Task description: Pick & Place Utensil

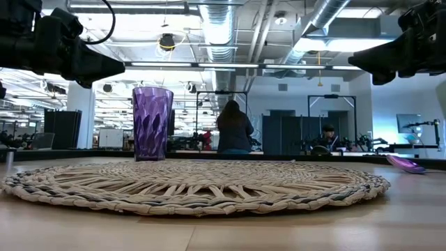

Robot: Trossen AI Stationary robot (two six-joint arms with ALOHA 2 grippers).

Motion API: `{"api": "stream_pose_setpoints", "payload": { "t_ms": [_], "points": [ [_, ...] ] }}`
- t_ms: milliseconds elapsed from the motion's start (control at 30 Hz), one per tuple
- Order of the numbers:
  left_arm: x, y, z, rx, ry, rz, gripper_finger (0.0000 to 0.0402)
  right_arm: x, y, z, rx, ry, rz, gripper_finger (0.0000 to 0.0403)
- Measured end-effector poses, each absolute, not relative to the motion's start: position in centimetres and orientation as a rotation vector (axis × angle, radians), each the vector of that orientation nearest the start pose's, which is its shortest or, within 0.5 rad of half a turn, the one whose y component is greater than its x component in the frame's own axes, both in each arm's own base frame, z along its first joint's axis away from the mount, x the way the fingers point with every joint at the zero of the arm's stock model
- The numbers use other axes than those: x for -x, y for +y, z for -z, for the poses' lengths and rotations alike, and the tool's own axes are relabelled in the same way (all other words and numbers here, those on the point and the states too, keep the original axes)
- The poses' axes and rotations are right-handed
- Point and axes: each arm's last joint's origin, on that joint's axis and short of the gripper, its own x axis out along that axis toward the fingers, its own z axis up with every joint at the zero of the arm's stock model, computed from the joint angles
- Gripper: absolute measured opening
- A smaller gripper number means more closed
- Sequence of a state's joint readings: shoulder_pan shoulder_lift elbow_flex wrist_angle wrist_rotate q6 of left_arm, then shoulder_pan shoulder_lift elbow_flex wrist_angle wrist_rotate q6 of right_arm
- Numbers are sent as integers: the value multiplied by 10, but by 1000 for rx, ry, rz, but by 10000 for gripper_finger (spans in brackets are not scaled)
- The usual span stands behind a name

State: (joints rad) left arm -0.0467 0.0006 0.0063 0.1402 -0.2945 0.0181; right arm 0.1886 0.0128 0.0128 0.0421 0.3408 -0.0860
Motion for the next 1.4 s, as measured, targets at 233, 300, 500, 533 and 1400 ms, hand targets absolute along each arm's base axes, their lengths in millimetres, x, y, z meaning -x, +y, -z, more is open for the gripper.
{"api": "stream_pose_setpoints", "payload": {
  "t_ms": [233, 300, 500, 533, 1400],
  "points": [
    [-95, 4, -179, 8, -142, -248, 95, -96, 8, -171, 75, -34, 154, 111],
    [-95, 4, -179, 45, -149, -231, 95, -96, 8, -171, 75, -34, 154, 111],
    [-96, 2, -179, 165, -161, -176, 95, -96, 8, -171, 75, -34, 154, 111],
    [-96, 2, -179, 167, -162, -176, 95, -96, 8, -171, 75, -34, 154, 111],
    [-102, -2, -215, 185, -267, -13, 95, -91, 9, -199, 19, -334, 112, 111]
  ]
}}
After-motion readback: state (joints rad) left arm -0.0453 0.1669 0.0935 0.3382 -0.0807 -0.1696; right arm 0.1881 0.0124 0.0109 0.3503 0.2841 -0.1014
